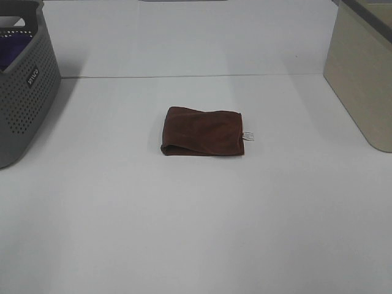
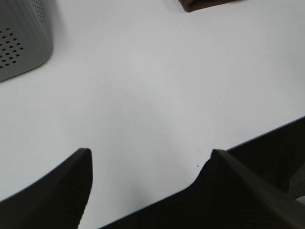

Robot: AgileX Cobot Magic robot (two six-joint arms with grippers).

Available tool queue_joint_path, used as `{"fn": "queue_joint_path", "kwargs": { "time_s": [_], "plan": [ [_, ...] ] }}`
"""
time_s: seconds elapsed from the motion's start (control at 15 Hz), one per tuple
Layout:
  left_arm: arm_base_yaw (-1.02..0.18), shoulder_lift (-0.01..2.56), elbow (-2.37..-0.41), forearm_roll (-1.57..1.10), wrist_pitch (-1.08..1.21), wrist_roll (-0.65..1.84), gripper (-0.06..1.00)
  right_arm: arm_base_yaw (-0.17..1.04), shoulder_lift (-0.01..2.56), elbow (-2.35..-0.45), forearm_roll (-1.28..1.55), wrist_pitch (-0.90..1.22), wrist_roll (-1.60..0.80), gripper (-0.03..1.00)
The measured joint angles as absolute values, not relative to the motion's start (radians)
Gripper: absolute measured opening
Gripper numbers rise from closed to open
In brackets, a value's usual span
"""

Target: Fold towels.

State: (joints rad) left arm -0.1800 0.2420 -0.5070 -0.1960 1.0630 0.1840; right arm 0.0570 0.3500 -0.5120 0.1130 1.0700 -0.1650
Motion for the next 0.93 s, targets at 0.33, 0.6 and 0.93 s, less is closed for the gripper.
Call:
{"fn": "queue_joint_path", "kwargs": {
  "time_s": [0.33, 0.6, 0.93],
  "plan": [
    [-0.063, 0.176, -0.501, -0.198, 1.061, 0.184, 0.66, 0.057, 0.307, -0.512, 0.113, 1.070, -0.165, 0.81],
    [0.033, 0.030, -0.501, -0.198, 1.060, 0.184, 0.66, 0.057, 0.159, -0.512, 0.115, 1.069, -0.165, 0.81],
    [0.026, -0.004, -0.501, -0.198, 1.061, 0.184, 0.66, 0.057, -0.005, -0.507, 0.125, 1.070, -0.165, 0.81]
  ]
}}
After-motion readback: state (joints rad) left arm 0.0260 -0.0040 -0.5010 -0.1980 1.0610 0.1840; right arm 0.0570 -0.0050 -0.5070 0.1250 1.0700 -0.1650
